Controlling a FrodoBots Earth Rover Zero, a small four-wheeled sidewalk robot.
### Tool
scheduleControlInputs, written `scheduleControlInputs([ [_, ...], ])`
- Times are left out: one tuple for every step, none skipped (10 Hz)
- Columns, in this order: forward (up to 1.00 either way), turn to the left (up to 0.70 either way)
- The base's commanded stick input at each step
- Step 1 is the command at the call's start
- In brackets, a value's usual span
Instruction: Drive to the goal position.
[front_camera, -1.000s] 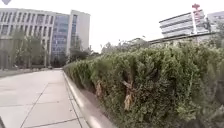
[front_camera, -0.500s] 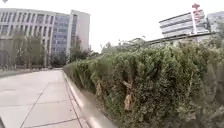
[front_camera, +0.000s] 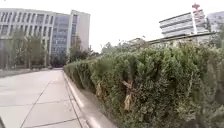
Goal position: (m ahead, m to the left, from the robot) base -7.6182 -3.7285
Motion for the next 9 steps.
scheduleControlInputs([
  [0.05, 0.0],
  [0.05, 0.0],
  [0.05, 0.0],
  [0.05, 0.0],
  [0.05, 0.0],
  [0.05, 0.0],
  [0.05, 0.0],
  [0.05, 0.0],
  [0.05, 0.0],
])
